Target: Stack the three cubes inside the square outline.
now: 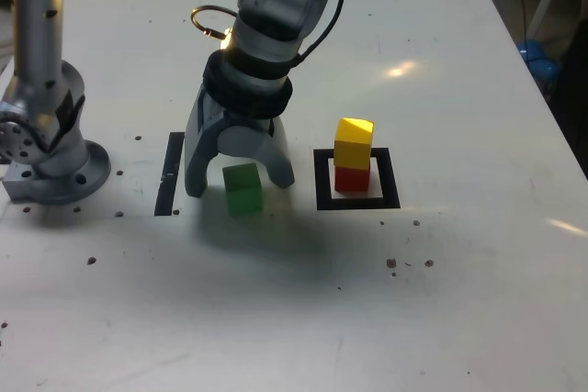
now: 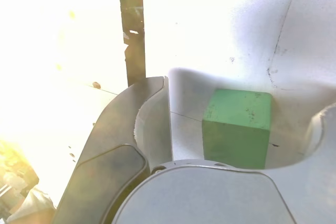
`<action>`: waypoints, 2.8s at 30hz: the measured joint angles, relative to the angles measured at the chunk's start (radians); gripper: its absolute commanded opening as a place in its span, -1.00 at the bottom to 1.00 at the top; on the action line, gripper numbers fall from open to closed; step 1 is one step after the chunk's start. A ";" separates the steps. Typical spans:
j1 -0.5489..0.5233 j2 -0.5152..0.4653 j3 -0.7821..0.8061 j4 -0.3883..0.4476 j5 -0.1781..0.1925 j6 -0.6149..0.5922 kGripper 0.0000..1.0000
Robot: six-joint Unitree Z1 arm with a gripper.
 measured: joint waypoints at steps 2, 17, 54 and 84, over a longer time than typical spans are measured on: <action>0.000 0.002 0.001 -0.003 -0.001 0.000 0.58; 0.000 0.008 -0.003 -0.040 0.018 0.007 -0.43; 0.000 -0.028 -0.443 0.389 0.197 0.160 -0.43; 0.000 0.166 -0.792 0.451 0.218 0.326 -0.43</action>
